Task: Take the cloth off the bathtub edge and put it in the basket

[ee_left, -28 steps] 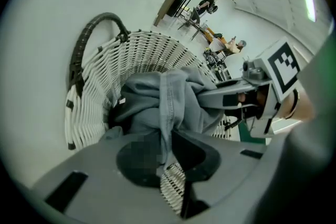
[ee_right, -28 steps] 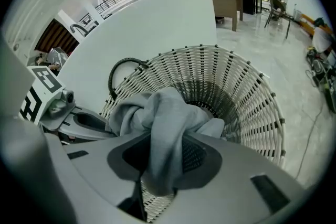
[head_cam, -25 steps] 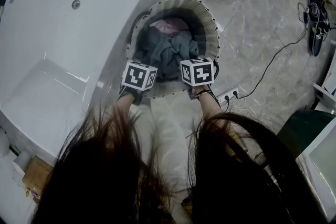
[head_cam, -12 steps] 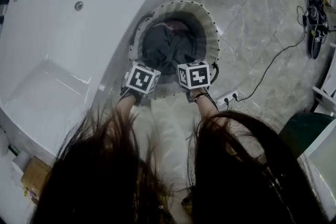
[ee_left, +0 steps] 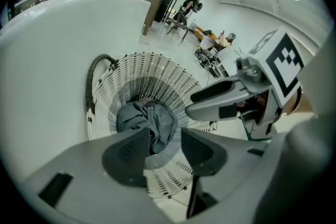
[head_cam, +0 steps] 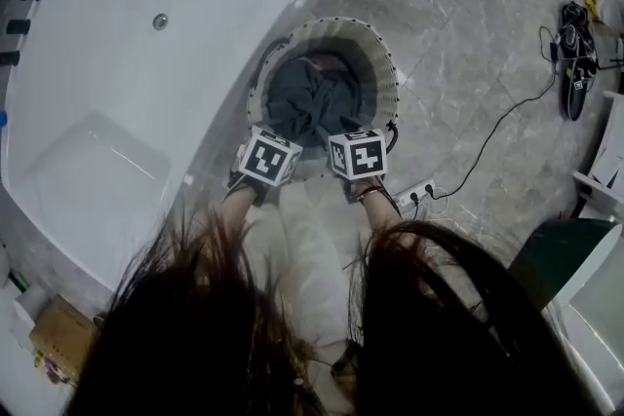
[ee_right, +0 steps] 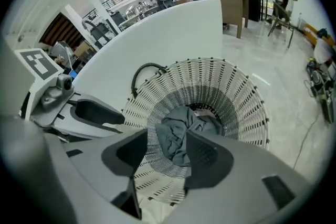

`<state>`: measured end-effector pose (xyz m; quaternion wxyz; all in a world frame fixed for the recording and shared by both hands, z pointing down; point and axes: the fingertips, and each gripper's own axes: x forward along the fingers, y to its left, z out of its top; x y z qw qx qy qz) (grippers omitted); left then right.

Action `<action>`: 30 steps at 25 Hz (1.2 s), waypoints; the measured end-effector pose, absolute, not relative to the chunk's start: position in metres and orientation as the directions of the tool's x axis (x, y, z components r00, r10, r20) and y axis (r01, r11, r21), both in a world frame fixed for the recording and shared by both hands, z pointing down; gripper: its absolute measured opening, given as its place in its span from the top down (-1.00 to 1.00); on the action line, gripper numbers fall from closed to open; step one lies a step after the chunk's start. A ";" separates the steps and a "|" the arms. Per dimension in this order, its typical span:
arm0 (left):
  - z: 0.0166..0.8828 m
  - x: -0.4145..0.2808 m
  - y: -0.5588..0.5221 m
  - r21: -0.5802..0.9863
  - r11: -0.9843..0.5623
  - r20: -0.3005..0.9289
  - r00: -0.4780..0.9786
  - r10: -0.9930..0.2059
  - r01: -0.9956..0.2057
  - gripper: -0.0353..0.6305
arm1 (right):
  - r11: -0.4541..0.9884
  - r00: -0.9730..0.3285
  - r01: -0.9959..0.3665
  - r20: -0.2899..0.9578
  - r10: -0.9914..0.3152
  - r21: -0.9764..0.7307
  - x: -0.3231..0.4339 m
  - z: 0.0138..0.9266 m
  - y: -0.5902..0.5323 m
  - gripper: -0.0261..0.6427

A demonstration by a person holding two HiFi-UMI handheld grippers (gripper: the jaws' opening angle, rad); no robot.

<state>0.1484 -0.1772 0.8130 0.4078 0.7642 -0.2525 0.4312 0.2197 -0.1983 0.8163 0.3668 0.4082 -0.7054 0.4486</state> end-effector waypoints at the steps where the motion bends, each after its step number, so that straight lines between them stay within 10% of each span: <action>1: 0.807 0.149 -0.176 0.402 -0.547 0.863 0.504 -0.042 -0.734 0.38 | 0.273 -0.402 -0.902 0.880 -0.254 -0.334 0.218 0.809 -0.196 0.26; 30: 0.376 0.002 -0.119 0.270 -0.484 0.402 0.554 -0.729 -0.832 0.52 | 0.663 -0.764 -0.643 0.264 -0.588 -0.384 0.044 0.355 -0.135 0.44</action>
